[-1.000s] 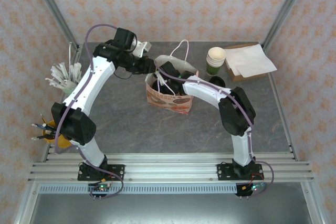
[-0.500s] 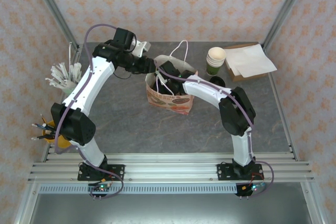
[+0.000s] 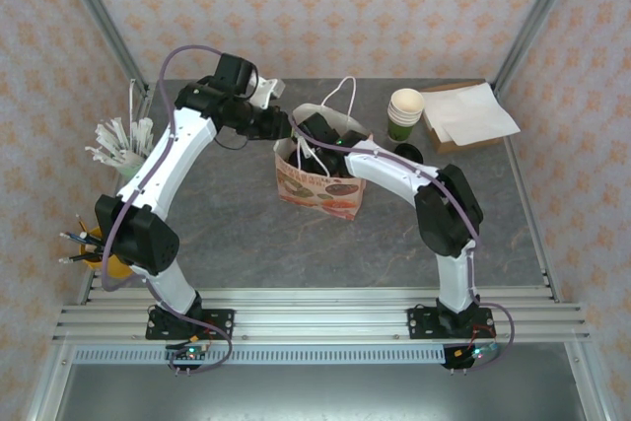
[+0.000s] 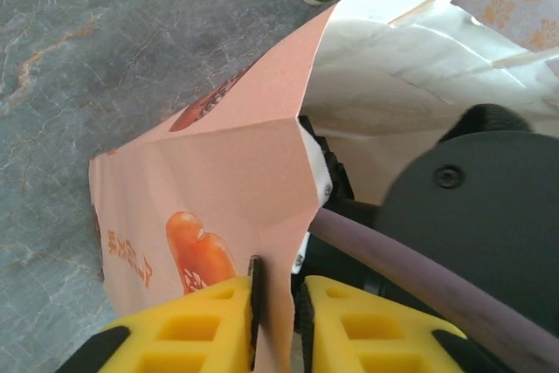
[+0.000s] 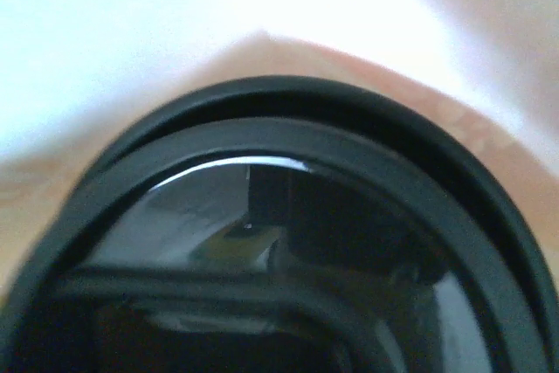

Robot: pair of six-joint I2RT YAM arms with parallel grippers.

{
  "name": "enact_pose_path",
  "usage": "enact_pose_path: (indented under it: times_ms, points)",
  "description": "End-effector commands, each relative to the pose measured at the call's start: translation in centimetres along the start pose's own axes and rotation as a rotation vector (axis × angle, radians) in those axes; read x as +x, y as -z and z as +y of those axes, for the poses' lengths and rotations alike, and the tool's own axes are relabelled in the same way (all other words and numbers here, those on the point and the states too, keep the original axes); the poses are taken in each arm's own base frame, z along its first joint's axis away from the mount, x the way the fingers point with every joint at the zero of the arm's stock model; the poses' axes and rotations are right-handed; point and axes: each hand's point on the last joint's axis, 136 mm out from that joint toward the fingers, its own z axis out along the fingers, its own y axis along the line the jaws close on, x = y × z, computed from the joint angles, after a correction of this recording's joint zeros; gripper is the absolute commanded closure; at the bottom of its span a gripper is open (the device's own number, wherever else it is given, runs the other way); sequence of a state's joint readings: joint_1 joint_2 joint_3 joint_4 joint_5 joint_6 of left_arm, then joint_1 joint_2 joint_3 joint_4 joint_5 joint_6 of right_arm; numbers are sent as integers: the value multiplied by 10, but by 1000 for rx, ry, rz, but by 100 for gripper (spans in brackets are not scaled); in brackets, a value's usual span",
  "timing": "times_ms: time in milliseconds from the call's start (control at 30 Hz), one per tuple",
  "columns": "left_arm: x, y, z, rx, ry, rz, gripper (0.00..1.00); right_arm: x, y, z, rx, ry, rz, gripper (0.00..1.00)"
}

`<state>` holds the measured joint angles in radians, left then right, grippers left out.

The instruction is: Pack the takeout coffee

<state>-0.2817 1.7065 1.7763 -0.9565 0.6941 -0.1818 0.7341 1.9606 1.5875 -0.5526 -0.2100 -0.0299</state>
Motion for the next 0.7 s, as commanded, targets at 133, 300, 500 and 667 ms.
enact_pose_path:
  times_ms: [133,300,500,667]
  points:
    - [3,9,-5,-6,-39,-40,89,-34,40,-2,18,0,-141,1]
    - [4,9,-1,-24,-50,-57,94,-35,49,-1,7,4,-160,1]
    - [2,12,6,-66,-54,-87,96,-54,83,-3,-54,-71,-248,1]
    - [1,14,10,-94,-56,-108,100,-64,109,-3,-83,-58,-313,1]
